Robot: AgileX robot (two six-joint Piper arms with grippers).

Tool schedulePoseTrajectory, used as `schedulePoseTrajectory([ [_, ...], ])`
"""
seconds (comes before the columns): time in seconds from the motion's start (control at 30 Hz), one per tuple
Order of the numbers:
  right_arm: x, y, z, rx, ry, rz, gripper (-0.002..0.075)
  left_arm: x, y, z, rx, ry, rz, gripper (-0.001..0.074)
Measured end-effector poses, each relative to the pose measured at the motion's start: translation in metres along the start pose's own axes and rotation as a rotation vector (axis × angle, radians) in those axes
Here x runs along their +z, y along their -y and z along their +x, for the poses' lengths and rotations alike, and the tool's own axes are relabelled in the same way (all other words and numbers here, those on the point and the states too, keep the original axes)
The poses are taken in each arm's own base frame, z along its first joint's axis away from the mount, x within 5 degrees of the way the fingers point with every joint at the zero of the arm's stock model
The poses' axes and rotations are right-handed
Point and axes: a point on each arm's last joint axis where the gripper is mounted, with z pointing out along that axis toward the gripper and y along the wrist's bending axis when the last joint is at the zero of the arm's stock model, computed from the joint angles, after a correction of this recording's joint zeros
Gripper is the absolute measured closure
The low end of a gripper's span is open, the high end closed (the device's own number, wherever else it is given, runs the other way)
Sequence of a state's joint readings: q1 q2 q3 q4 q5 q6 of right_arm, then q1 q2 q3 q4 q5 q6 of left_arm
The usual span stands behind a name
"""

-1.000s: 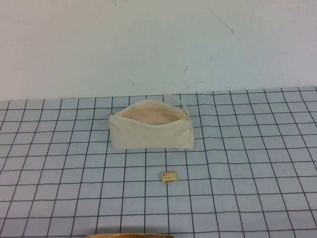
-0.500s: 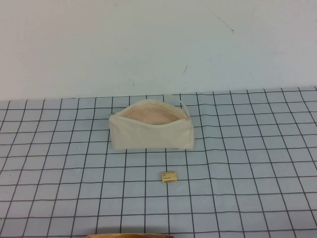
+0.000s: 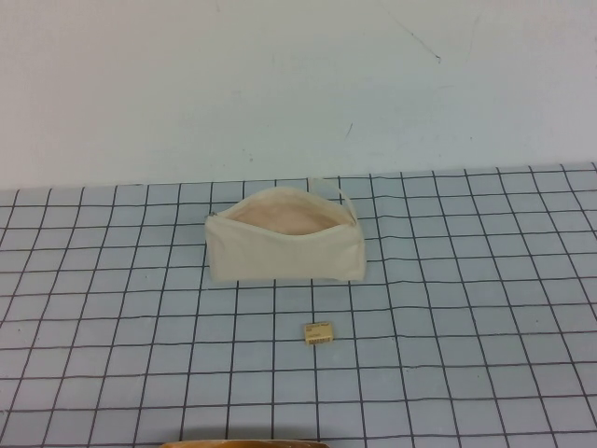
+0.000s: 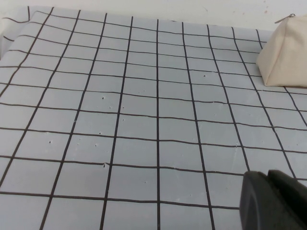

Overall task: Put eraser into pencil case
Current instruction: Pick up the eraser from the table

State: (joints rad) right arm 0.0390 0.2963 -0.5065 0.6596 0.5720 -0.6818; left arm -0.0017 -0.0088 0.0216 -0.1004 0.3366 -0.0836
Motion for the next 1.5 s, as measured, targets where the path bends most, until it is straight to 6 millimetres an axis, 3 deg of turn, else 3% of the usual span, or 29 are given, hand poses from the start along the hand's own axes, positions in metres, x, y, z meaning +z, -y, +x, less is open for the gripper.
schedulePoseTrajectory([
  [0.23, 0.015, 0.000, -0.090, -0.310, -0.197, -0.265, 0.0727, 0.000, 0.000, 0.000, -0.002, 0.000, 0.001, 0.0736],
  [0.4, 0.043, 0.007, -0.123, -0.337, -0.359, -0.450, 0.0727, 0.000, 0.000, 0.000, -0.001, 0.000, 0.001, 0.0736],
  [0.57, 0.096, 0.007, -0.140, -0.322, -0.443, -0.555, 0.0727, 0.000, 0.000, 0.000, -0.001, 0.000, 0.001, 0.0736],
  [0.7, 0.148, -0.009, -0.134, -0.392, -0.604, -0.595, 0.0727, 0.000, 0.000, 0.000, -0.001, 0.000, 0.001, 0.0736],
  [0.9, 0.218, -0.057, -0.118, -0.595, -0.799, -0.553, 0.0727, 0.000, 0.000, 0.000, -0.001, 0.000, 0.001, 0.0736],
  [1.07, 0.266, -0.090, -0.105, -0.634, -0.858, -0.538, 0.0727, 0.000, 0.000, 0.000, -0.001, 0.000, 0.001, 0.0736],
  [1.3, 0.311, -0.118, -0.076, -0.621, -0.922, -0.588, 0.0727, 0.000, 0.000, 0.000, -0.001, 0.000, 0.001, 0.0736],
  [1.5, 0.332, -0.140, -0.042, -0.653, -1.006, -0.615, 0.0696, 0.000, 0.000, 0.000, -0.001, 0.000, 0.001, 0.0736],
])
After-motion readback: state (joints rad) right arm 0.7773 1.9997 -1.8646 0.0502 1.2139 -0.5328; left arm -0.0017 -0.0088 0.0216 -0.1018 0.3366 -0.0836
